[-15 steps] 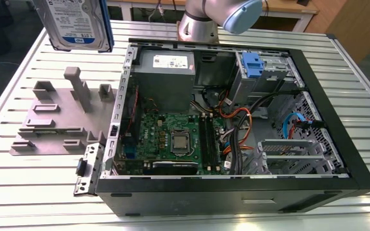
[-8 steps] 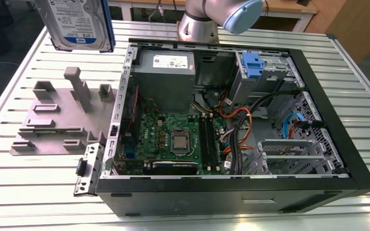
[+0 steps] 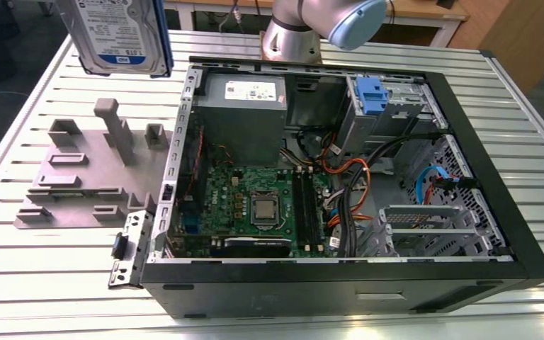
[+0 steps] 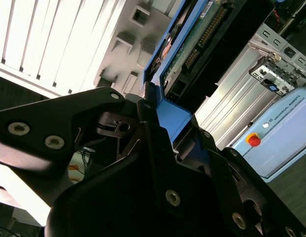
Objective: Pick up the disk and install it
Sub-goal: 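Pick up the disk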
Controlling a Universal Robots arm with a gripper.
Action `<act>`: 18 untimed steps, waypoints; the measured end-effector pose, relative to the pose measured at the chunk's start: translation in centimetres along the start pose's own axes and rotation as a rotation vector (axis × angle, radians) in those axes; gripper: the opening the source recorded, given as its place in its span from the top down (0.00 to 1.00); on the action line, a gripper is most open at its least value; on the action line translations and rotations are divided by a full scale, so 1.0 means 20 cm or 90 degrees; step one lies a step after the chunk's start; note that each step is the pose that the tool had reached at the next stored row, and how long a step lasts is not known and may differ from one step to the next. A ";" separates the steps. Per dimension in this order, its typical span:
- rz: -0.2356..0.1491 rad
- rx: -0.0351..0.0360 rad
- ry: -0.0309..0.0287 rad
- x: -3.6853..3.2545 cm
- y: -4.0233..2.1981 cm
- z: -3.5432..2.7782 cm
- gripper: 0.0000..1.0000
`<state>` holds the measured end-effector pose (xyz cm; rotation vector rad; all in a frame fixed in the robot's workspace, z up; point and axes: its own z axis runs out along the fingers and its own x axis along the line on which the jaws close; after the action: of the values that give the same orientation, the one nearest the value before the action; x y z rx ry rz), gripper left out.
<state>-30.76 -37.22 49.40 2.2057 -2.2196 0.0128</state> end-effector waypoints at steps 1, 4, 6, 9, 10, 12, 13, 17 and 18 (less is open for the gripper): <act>0.000 -0.0001 0.0000 0.000 -0.004 0.000 0.64; 0.000 0.0000 0.0000 0.000 -0.017 0.000 0.64; 0.000 0.0000 0.0000 0.000 -0.026 0.000 0.64; 0.000 0.0000 0.0000 0.000 -0.042 0.000 0.64; 0.000 0.0000 0.0000 0.000 -0.046 0.000 0.64; 0.000 -0.0001 0.0001 0.000 -0.056 0.000 0.64; 0.000 -0.0001 0.0001 0.000 -0.061 0.000 0.64; 0.000 0.0000 0.0000 -0.001 -0.088 0.000 0.64; 0.000 0.0000 0.0000 -0.001 -0.096 0.000 0.64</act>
<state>-28.84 -37.22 49.40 2.2057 -2.2195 0.0128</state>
